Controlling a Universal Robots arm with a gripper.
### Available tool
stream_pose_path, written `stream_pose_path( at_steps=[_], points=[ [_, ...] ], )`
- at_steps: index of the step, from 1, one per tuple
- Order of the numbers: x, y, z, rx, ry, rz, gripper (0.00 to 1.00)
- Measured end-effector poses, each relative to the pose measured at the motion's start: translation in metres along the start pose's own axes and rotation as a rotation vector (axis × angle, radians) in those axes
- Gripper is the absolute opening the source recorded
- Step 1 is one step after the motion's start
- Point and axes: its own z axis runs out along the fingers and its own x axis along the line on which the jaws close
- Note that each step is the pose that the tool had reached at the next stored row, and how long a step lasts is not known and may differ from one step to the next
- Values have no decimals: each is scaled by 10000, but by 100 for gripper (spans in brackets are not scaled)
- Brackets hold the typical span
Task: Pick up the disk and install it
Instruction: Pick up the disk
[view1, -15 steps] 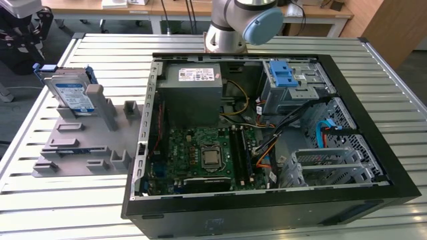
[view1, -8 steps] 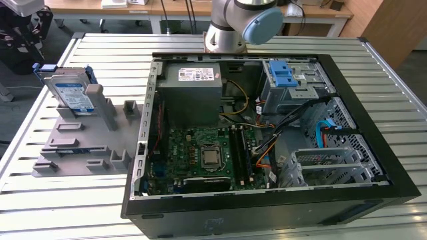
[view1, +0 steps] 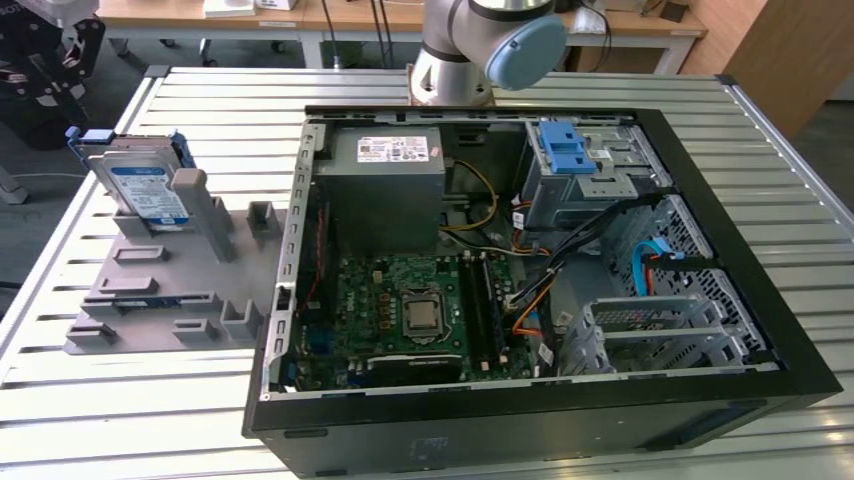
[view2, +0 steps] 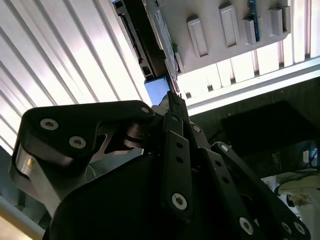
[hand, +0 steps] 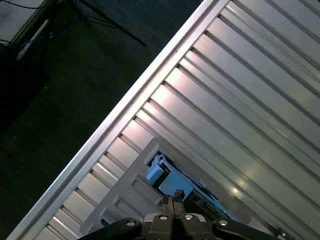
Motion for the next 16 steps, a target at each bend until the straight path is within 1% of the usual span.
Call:
stream_pose_path(
  at_steps=[8, 16],
  points=[
    [0, 0, 0, -10, 34, -849, 11],
    [3, 2, -1, -20, 67, -1595, 11]
  ],
)
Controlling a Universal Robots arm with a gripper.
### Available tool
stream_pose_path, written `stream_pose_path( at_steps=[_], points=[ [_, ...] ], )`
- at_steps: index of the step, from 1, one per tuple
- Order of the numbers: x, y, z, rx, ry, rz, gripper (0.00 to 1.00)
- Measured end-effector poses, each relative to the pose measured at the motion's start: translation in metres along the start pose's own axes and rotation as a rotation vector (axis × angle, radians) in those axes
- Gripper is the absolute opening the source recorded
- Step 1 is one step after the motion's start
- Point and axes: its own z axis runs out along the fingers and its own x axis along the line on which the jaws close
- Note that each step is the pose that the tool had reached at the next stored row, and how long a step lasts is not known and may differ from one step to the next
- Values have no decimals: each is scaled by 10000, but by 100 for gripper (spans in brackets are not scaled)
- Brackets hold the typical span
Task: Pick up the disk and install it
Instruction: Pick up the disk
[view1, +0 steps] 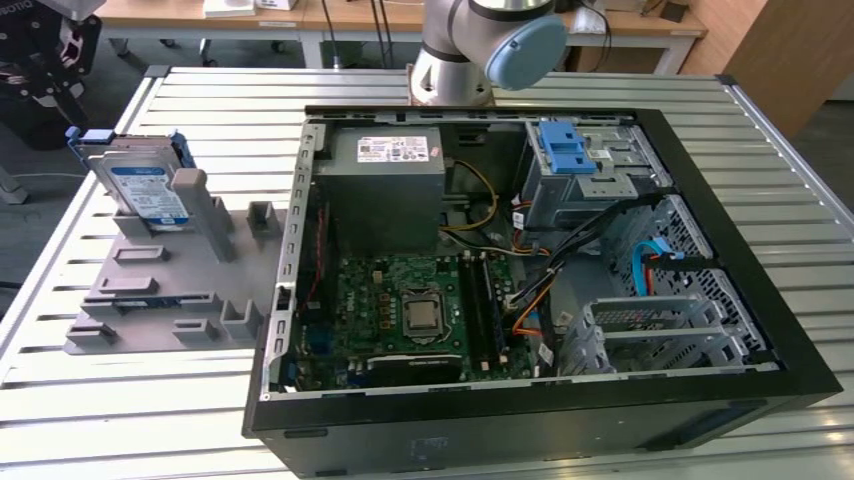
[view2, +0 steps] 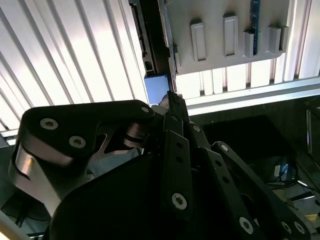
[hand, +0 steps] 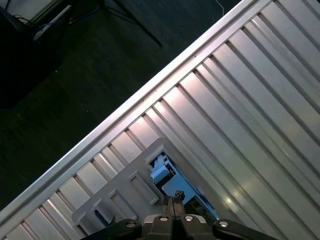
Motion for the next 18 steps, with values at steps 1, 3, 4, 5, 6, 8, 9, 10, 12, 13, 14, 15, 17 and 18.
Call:
stream_pose_path(
  at_steps=[1, 3, 4, 5, 6, 8, 9, 10, 12, 13, 14, 15, 17, 18],
  points=[
    [1, 1, 1, -1, 3, -87, 11],
    [2, 3, 2, -2, 7, -257, 11],
    [3, 4, 2, -3, 11, -346, 11],
    [4, 4, 2, -4, 15, -431, 11],
    [5, 5, 1, -6, 19, -515, 11],
    [6, 7, 1, -7, 26, -679, 11],
    [7, 7, 1, -9, 30, -762, 11],
    [7, 8, 1, -9, 33, -845, 11],
    [8, 9, 1, -12, 40, -1015, 11],
    [9, 10, 1, -12, 43, -1095, 11],
    [10, 11, 1, -13, 46, -1177, 11],
    [10, 11, 2, -14, 49, -1256, 11],
    [12, 13, 1, -16, 56, -1415, 11],
    [12, 14, 1, -17, 59, -1494, 11]
  ],
)
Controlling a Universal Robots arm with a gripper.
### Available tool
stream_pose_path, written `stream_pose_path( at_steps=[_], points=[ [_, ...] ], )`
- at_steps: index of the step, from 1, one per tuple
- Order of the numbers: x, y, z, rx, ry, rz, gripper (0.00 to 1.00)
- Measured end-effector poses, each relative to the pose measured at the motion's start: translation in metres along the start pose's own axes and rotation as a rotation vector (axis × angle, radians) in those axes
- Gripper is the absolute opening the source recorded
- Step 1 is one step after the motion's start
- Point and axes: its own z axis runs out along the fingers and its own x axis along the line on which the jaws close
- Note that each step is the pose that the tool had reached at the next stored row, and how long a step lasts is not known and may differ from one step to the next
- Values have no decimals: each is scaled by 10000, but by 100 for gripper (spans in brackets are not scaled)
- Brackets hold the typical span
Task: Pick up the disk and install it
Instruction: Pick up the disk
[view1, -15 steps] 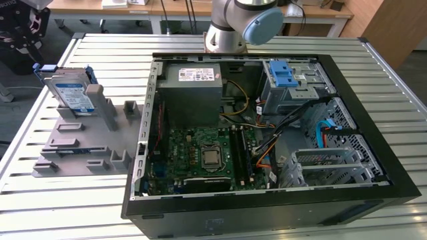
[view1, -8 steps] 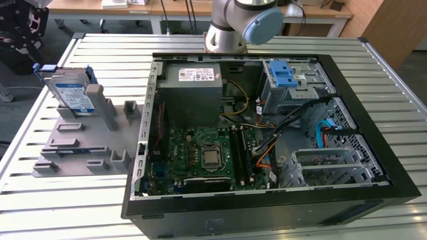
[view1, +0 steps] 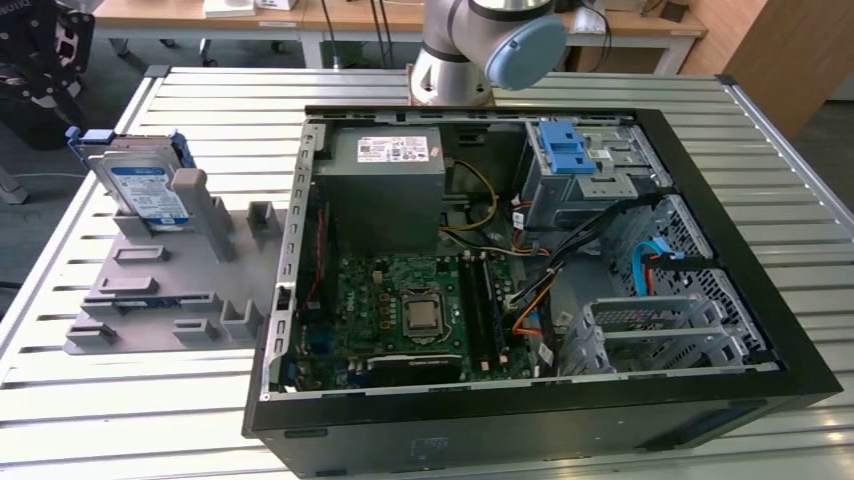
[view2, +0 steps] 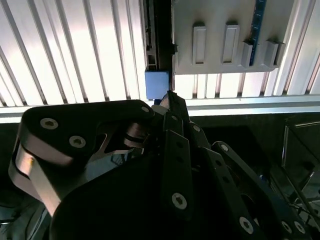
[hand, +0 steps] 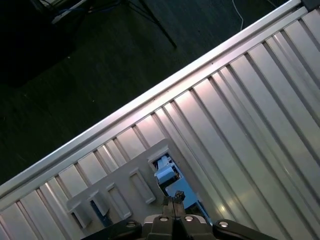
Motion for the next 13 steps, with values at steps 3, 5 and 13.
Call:
stream_pose_path(
  at_steps=[3, 5, 13],
  points=[
    [1, 2, 0, -2, 10, -246, 11],
    [2, 3, 0, -5, 17, -407, 11],
    [6, 9, 0, -13, 44, -1071, 11]
  ],
)
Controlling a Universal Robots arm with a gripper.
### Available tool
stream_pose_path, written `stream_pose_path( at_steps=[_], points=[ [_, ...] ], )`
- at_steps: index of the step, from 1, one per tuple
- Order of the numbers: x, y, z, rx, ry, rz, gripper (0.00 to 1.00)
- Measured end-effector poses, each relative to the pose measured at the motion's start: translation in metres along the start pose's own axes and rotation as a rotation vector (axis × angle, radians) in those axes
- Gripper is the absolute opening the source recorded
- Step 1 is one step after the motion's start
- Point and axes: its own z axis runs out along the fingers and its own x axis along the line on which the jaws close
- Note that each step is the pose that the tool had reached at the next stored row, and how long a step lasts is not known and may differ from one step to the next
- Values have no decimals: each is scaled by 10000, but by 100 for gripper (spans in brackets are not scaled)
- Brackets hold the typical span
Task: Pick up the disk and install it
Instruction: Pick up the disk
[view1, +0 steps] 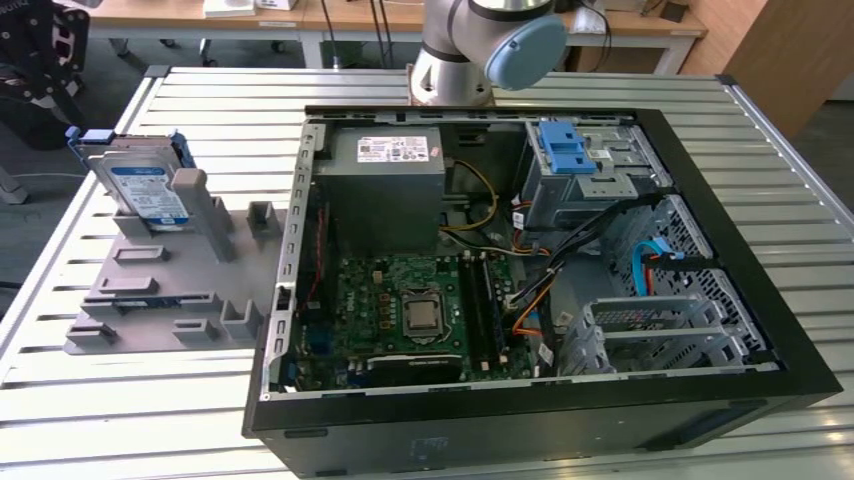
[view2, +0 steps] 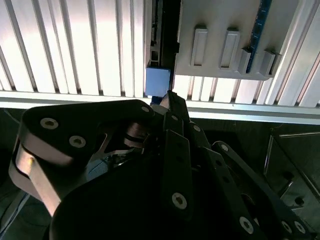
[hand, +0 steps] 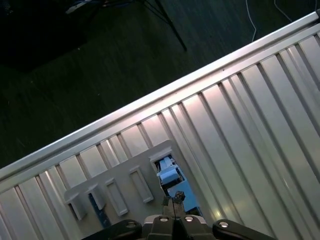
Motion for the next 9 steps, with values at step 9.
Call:
stream_pose_path(
  at_steps=[9],
  points=[
    [7, 14, 0, -8, 29, -728, 11]
  ],
)
